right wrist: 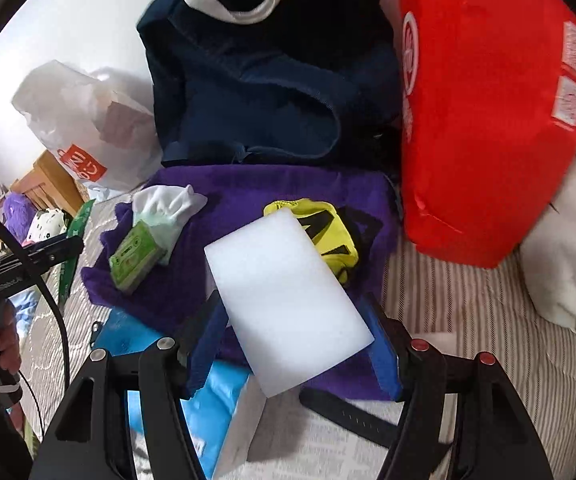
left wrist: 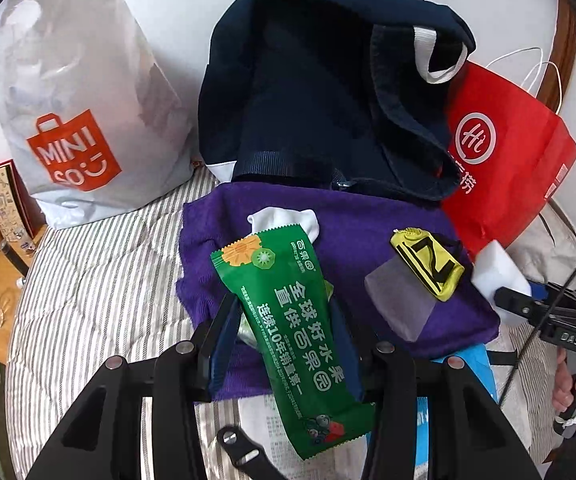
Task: Organize soft objects
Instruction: 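Lower the sponge onto the towel and open the right gripper while the left drops the snack packet there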
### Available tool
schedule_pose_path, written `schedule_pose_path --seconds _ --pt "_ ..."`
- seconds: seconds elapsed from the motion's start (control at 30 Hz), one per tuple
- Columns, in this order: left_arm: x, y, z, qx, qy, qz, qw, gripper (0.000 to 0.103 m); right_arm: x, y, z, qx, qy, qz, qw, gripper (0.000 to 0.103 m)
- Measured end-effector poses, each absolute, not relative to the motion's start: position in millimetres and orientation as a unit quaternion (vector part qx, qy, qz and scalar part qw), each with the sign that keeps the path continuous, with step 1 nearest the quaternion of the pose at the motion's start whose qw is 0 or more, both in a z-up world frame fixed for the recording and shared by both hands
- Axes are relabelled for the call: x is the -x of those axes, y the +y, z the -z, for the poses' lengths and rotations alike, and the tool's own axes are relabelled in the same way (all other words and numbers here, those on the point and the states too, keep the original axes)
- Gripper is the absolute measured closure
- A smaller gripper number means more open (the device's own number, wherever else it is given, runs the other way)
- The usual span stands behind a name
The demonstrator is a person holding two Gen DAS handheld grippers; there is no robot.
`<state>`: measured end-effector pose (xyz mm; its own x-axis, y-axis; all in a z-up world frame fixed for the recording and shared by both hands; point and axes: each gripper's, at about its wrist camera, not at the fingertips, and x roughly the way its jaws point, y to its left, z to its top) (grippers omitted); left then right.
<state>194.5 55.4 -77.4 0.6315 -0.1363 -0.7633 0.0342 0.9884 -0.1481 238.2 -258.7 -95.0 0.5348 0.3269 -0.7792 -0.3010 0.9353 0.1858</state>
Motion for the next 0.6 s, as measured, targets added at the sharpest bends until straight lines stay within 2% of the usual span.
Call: schedule_pose_path --seconds 0.4,0.6 --pt "-214 61 80 0.066 0.428 0.046 0.9 0.059 -278 -208 129 0.018 0.492 -0.225 0.841 0.038" --pt "-216 63 82 0.065 0.431 0.046 0.899 0.059 -281 -203 133 0.019 0.502 -0.238 0.831 0.031"
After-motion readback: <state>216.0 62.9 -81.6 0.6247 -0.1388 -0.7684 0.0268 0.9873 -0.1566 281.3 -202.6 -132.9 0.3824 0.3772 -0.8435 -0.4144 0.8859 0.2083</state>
